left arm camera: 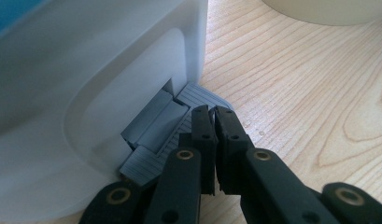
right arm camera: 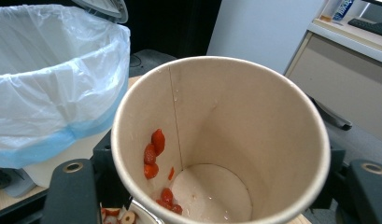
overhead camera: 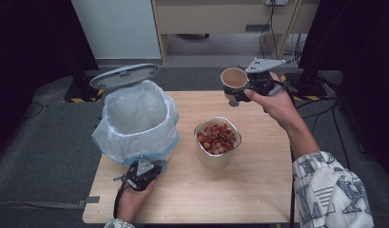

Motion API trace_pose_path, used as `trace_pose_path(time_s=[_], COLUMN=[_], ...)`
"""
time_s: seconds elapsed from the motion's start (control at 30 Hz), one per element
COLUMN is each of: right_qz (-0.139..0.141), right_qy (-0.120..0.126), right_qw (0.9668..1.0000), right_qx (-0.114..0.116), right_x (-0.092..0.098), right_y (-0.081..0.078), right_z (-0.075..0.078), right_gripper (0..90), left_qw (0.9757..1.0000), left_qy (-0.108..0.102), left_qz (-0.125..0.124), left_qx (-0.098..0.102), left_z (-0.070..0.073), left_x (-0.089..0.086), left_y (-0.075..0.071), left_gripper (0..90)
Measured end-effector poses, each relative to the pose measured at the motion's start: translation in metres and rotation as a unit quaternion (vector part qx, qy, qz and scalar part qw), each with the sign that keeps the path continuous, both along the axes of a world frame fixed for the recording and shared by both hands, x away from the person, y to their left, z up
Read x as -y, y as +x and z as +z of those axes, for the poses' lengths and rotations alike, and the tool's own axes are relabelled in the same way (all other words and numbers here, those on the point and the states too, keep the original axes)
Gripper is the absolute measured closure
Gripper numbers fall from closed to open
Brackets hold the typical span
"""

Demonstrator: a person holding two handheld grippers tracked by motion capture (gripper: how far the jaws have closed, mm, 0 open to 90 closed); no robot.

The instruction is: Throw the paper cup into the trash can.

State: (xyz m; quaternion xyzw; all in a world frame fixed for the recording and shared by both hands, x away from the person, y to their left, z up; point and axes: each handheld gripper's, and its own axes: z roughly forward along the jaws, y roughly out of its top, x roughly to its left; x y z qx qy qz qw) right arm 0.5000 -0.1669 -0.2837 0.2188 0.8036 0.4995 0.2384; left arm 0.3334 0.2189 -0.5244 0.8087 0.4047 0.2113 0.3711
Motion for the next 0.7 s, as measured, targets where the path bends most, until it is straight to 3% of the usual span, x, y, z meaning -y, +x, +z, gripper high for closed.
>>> trace_pose_path(time_s=[0.7], right_qz=[0.018], right_qy=[0.01], right_qw=[0.9998], right_qx=[-0.005], right_x=[-0.019], right_y=[-0.003], right_z=[0.001], right_gripper=[29.5], left_qw=[1.0], left_qy=[0.007], left_qz=[0.0], left_qx=[0.004], left_z=[0.0], left_x=[0.001], left_y=[0.0], left_gripper=[87.5])
